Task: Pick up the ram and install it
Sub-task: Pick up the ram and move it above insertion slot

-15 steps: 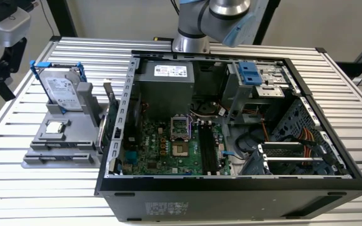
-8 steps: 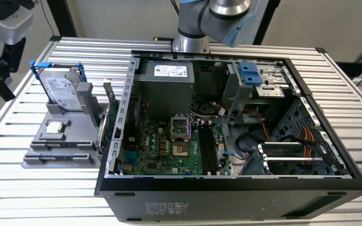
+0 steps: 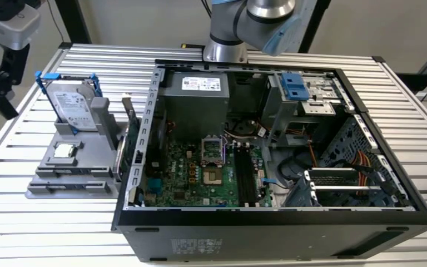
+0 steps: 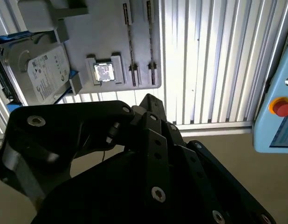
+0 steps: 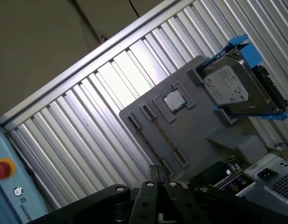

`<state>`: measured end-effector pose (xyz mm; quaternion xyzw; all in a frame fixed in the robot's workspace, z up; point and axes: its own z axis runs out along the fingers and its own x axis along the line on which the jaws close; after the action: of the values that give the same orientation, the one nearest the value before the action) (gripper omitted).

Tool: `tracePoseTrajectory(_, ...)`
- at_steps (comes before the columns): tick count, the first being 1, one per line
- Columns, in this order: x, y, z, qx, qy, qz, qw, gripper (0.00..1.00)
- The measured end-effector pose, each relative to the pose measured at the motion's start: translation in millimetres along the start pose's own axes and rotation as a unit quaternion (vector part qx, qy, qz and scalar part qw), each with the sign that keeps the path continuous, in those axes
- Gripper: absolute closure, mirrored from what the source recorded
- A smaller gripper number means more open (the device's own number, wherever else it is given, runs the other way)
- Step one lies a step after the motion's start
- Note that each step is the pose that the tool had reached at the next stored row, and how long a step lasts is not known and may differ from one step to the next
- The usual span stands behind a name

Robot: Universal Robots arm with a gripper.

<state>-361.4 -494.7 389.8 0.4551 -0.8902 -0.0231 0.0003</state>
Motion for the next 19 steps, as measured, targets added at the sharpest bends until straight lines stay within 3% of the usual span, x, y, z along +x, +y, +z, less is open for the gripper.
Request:
tracePoseTrajectory(4,0.0,0.0,0.1,0.0016,-0.001,-0.009,1.0,1.0)
tracePoseTrajectory(19,0.1,0.0,0.1,0.001,0.0003,-0.045,0.999,1.0)
